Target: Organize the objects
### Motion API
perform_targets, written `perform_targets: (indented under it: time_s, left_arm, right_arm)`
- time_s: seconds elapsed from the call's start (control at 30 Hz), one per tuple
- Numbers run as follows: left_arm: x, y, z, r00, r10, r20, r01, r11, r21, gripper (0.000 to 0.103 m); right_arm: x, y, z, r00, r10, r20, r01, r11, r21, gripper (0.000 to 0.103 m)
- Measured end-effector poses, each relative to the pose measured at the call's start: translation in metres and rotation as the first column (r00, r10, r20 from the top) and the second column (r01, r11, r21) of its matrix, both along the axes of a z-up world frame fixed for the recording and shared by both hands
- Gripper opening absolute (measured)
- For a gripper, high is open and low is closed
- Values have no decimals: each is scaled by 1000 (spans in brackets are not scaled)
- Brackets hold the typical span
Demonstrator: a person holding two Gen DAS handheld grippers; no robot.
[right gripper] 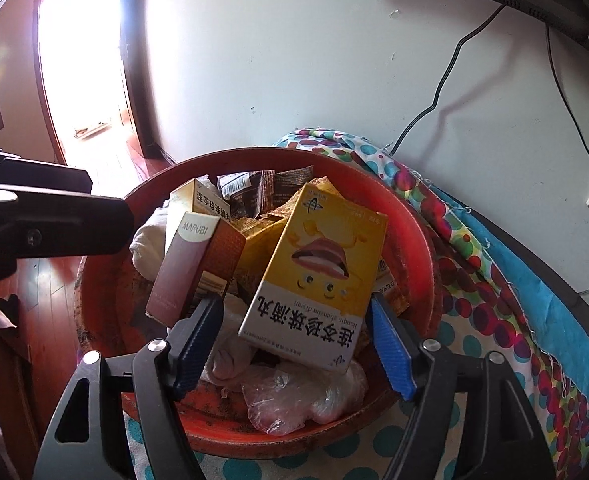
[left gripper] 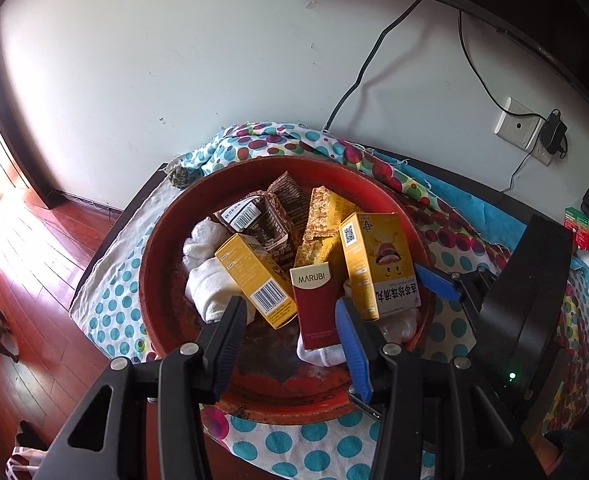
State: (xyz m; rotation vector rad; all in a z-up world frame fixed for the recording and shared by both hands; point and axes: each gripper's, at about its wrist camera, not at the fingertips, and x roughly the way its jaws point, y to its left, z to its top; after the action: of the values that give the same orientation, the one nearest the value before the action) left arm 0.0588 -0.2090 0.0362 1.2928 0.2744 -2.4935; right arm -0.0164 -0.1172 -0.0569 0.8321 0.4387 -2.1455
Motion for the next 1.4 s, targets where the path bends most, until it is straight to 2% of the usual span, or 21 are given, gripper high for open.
perform_targets:
  time_s: [0.07, 0.23, 0.33, 0.5, 0.7, 0.77, 0.9, 1.07, 1.27, 1.33, 1.4]
  left_arm:
    - [0, 1, 0, 1000, 1, -3, -1, 1000, -5, 47]
    - [-1, 1, -1, 1000, 6, -9, -6, 1000, -7, 47]
    - [-3, 2, -4, 1000, 4, -2, -4, 1000, 13, 47]
    - [-6, 10, -5, 1000, 8, 6, -8, 1000, 10, 47]
    - [1, 19, -8, 1000, 20, 18, -20, 1000, 18, 47]
    - [6, 25, -17, 998, -4, 57, 3, 1000, 20, 47]
    - [21, 32, -33, 991, 3, 133, 0, 1000, -25, 47]
    - [37, 38, -47, 980, -11, 197, 15, 1000, -23, 47]
    - [40, 44, -53, 975, -27, 221, 24, 1000, 20, 48]
    - [40, 46, -52, 977, -45, 207, 38, 999, 35, 56]
    - [39, 51, -47, 980, -76, 182, 70, 997, 36, 56]
  right_arm:
    - [1, 1, 4, 1000, -7, -10, 7, 1000, -7, 83]
    - [8, 15, 20, 999, -45, -22, 44, 998, -38, 98]
    - [12, 24, 24, 998, -58, 12, 58, 998, -23, 98]
    - [29, 52, 28, 993, -114, 17, 114, 993, 33, 98]
    - [40, 90, 37, 967, -242, 73, 234, 966, 111, 100]
    - [42, 97, 42, 958, -273, 91, 261, 957, 124, 101]
    - [51, 102, 49, 950, -288, 122, 276, 955, 106, 103]
    - [69, 97, 42, 949, -288, 131, 266, 950, 166, 102]
    - [74, 89, 27, 944, -263, 196, 222, 952, 209, 102]
    - [72, 88, 24, 938, -279, 206, 231, 946, 225, 102]
    - [70, 86, 23, 933, -292, 210, 241, 941, 240, 102]
